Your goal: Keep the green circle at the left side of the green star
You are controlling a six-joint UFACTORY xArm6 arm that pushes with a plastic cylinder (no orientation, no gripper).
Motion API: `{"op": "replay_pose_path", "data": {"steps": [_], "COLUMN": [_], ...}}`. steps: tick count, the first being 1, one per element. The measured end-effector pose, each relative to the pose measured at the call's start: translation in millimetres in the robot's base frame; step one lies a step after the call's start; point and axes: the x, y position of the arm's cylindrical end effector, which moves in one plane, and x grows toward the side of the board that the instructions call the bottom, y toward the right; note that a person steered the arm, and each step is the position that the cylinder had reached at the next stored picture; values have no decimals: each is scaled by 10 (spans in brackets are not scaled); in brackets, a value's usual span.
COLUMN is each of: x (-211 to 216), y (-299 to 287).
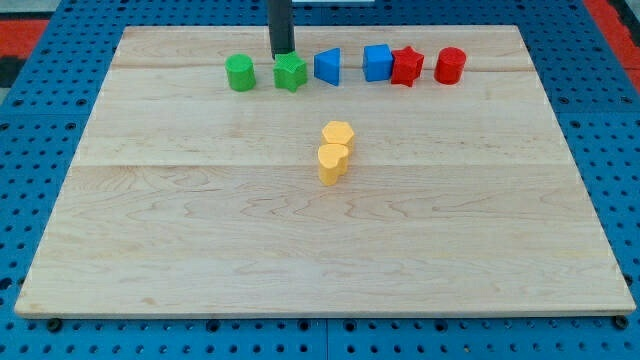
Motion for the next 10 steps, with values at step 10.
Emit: {"op": "replay_pose_path", "data": {"steps": [10], "x": [101], "y": [-958]}}
